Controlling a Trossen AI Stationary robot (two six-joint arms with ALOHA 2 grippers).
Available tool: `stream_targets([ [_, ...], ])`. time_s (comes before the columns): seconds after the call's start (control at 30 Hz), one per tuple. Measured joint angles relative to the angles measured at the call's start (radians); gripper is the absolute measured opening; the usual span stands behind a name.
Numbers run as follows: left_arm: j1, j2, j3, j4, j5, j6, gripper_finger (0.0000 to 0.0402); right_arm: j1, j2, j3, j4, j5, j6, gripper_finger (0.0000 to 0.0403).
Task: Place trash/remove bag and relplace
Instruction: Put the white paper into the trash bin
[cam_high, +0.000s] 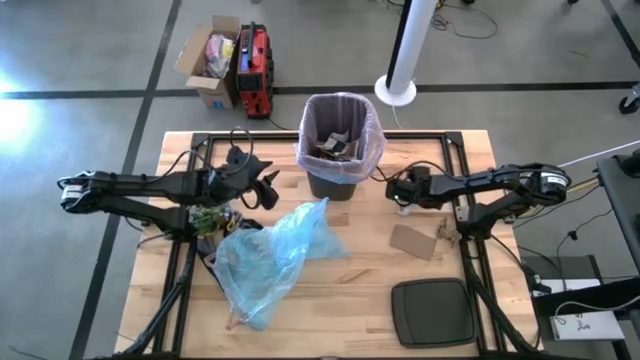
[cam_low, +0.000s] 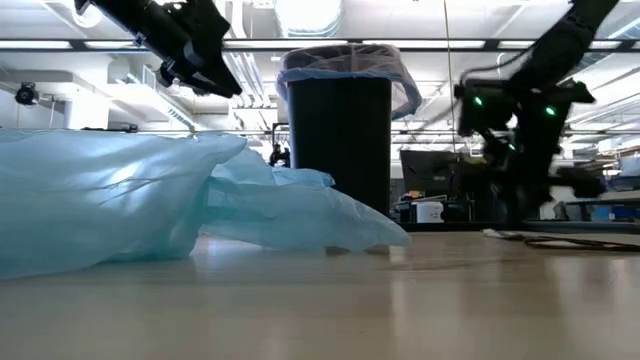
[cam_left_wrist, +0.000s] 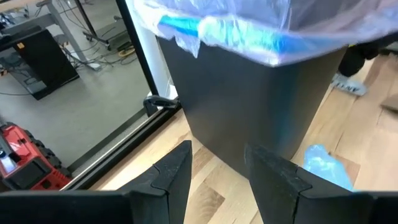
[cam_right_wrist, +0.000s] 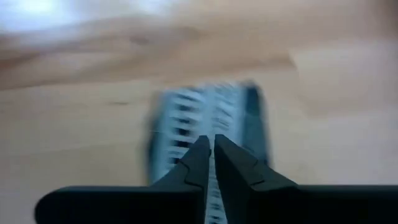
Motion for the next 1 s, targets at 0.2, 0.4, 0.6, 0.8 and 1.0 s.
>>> stream_targets([
  [0.2,0.000,-0.071,0.000,-0.012,-0.001,0.040,0.0135,0.000,-0.001,0.170,-0.098,0.078,-0.242,0.0005],
  [0.4,0.000,-0.138,0.000,-0.034,-0.003,0.056,0.0135,-0.002,-0.003,0.243,-0.217,0.121,-0.214,0.0030],
  [0.6,0.000,-0.166,0.000,-0.064,-0.003,0.053,0.0135,-0.001,0.007,0.204,-0.215,0.068,-0.122,0.0145],
  [0.8,0.000,-0.166,0.000,-0.079,-0.003,0.041,0.0135,-0.040,0.012,0.153,-0.194,-0.022,-0.039,0.0299],
  [1.0,0.000,-0.156,0.000,-0.087,-0.002,0.025,0.0135,-0.102,0.016,0.070,0.007,-0.061,-0.039,0.0394],
])
